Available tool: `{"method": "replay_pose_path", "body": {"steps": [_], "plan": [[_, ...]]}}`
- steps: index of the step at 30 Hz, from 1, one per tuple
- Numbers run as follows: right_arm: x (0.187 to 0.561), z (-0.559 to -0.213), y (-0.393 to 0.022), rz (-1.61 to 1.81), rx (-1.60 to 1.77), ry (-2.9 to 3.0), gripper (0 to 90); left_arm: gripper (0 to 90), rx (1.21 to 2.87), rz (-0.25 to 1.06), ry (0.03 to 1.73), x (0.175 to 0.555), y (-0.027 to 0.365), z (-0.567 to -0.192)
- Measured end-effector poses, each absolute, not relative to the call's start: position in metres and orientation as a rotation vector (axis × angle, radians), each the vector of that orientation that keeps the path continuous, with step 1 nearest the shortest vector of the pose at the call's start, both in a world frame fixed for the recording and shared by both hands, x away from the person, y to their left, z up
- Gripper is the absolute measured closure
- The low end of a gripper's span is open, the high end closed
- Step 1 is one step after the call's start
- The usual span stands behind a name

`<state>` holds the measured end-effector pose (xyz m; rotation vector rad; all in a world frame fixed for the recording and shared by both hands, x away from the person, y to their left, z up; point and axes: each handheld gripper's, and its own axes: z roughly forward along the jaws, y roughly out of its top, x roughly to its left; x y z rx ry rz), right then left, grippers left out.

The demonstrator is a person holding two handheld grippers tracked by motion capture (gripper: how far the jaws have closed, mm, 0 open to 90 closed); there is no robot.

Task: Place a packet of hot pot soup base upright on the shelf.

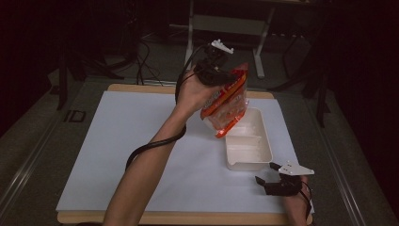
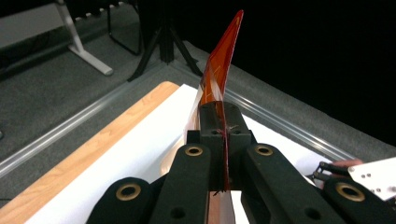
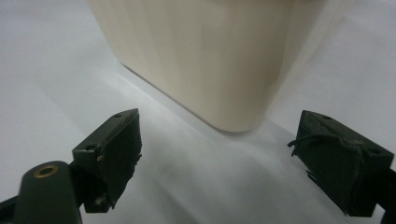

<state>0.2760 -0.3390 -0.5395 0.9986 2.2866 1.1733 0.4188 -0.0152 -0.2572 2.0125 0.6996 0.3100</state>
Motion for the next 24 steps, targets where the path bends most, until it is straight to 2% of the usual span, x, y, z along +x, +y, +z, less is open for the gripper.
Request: {"method": "replay_pose_path", "body": {"steps": [24], "plan": [[0.275, -0.539, -0.340, 1.183, 0.999, 2.282, 14.6, 90.0, 1.990, 0.312, 0.679, 0.437, -0.046, -0.257]]}}
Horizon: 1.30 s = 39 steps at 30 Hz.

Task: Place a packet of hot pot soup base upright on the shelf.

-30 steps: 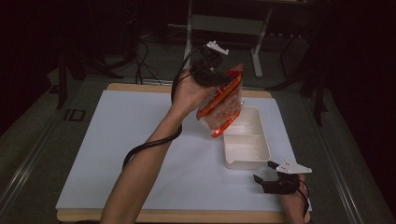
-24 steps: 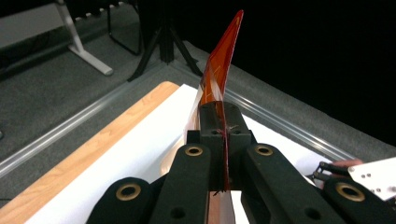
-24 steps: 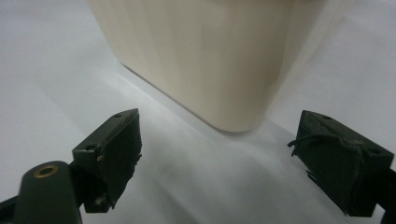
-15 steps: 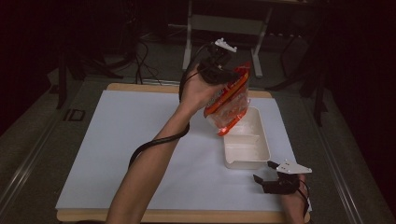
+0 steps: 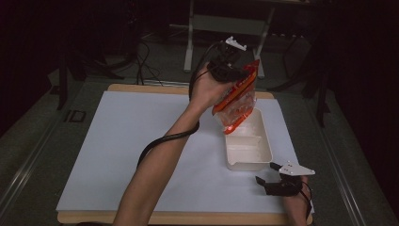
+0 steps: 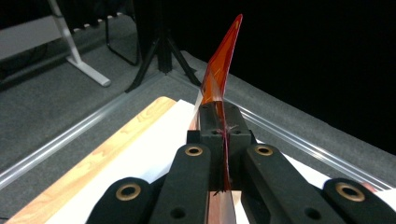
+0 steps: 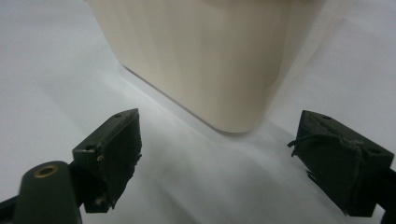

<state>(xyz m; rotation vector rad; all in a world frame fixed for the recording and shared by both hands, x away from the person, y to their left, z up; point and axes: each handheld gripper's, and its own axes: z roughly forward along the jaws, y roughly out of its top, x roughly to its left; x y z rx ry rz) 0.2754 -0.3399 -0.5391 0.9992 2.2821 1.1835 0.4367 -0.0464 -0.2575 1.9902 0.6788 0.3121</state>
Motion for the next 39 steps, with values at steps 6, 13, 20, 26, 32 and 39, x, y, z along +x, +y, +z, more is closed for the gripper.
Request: {"method": "replay_pose_path", "body": {"steps": [6, 13, 20, 26, 32, 39], "plan": [[0.275, -0.539, -0.340, 1.184, 0.999, 2.280, 14.5, 90.0, 1.996, 0.311, 0.677, 0.441, -0.056, -0.259], [0.275, -0.539, -0.340, 1.185, 0.997, 2.280, 14.6, 90.0, 2.021, 0.300, 0.692, 0.447, -0.062, -0.268], [0.275, -0.539, -0.340, 1.191, 0.997, 2.279, 14.5, 90.0, 2.037, 0.267, 0.717, 0.455, -0.066, -0.278], [0.275, -0.539, -0.340, 1.187, 0.997, 2.284, 14.5, 90.0, 2.066, 0.243, 0.718, 0.458, -0.075, -0.286], [0.275, -0.539, -0.340, 1.187, 0.999, 2.290, 14.5, 90.0, 2.090, 0.252, 0.727, 0.460, -0.082, -0.286], [0.275, -0.539, -0.340, 1.186, 0.997, 2.290, 14.5, 90.0, 2.134, 0.221, 0.745, 0.465, -0.094, -0.293]]}}
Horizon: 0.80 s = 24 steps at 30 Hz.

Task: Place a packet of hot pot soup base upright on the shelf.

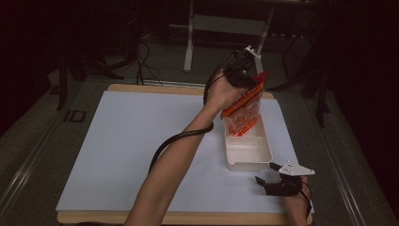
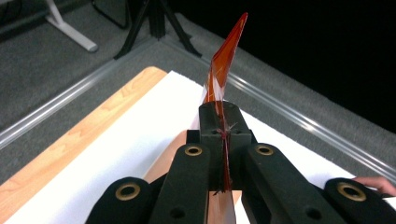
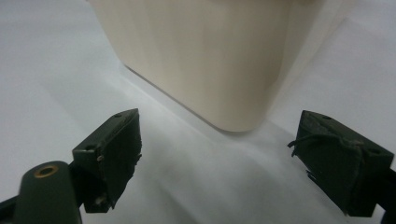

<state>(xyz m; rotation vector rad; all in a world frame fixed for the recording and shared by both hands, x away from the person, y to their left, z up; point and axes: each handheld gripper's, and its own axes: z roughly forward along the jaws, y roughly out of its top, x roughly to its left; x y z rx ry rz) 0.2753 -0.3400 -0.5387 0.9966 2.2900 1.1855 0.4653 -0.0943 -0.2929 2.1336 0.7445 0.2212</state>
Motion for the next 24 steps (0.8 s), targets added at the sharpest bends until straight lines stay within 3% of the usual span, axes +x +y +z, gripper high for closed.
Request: {"method": "replay_pose_path", "body": {"steps": [16, 24], "plan": [[0.275, -0.539, -0.340, 1.188, 0.995, 2.289, 14.5, 90.0, 2.143, 0.189, 0.794, 0.477, -0.105, -0.315], [0.275, -0.539, -0.340, 1.193, 0.997, 2.288, 14.5, 90.0, 2.090, 0.102, 0.828, 0.485, -0.106, -0.333]]}}
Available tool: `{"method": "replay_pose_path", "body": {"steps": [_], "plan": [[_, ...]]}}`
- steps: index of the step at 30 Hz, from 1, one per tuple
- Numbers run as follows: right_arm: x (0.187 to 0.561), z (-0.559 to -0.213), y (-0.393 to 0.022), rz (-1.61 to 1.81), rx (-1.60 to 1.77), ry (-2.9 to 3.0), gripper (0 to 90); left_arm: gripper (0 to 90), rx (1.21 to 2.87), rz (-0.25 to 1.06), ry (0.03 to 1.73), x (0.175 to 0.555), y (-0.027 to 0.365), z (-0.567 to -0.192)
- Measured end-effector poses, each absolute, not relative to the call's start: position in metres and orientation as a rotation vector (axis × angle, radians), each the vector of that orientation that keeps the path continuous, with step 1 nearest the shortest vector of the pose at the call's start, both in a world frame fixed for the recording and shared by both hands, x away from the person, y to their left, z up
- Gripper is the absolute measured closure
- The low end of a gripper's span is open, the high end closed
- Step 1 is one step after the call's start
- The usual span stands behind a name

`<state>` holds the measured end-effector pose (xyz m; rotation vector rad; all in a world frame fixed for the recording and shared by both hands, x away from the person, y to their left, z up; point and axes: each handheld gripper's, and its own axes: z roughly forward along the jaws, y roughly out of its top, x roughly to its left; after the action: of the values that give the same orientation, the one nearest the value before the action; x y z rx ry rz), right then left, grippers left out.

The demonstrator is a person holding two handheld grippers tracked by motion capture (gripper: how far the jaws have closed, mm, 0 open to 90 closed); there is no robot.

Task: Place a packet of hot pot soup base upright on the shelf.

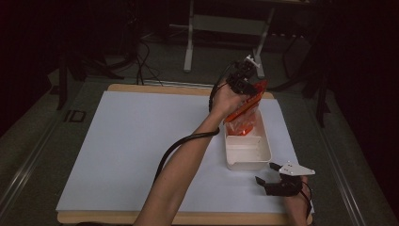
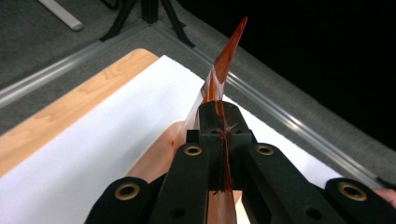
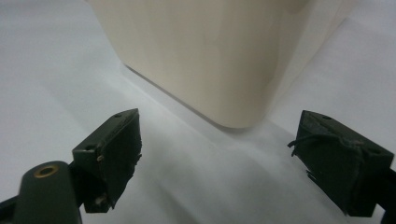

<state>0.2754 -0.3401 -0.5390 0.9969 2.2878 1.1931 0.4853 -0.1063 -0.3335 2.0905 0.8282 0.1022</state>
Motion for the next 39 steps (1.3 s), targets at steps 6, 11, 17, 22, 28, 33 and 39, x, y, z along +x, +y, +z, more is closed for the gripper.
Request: {"method": "replay_pose_path", "body": {"steps": [6, 11, 17, 22, 28, 33, 39], "plan": [[0.275, -0.539, -0.340, 1.195, 0.998, 2.287, 14.5, 90.0, 2.038, 0.031, 0.851, 0.489, -0.104, -0.343], [0.275, -0.539, -0.340, 1.195, 0.998, 2.286, 14.5, 90.0, 2.017, 0.023, 0.871, 0.491, -0.103, -0.347], [0.275, -0.539, -0.340, 1.198, 0.997, 2.287, 14.5, 90.0, 2.039, 0.022, 0.887, 0.494, -0.106, -0.353], [0.276, -0.539, -0.341, 1.204, 0.997, 2.287, 14.5, 89.7, 2.042, 0.032, 0.891, 0.494, -0.109, -0.356], [0.276, -0.539, -0.341, 1.204, 0.997, 2.288, 14.5, 86.1, 2.038, 0.018, 0.873, 0.491, -0.105, -0.352], [0.275, -0.539, -0.340, 1.201, 0.996, 2.288, 14.5, 74.3, 2.027, -0.036, 0.859, 0.491, -0.101, -0.356], [0.276, -0.539, -0.340, 1.202, 0.996, 2.288, 14.5, 67.2, 2.027, -0.039, 0.854, 0.490, -0.096, -0.354]]}}
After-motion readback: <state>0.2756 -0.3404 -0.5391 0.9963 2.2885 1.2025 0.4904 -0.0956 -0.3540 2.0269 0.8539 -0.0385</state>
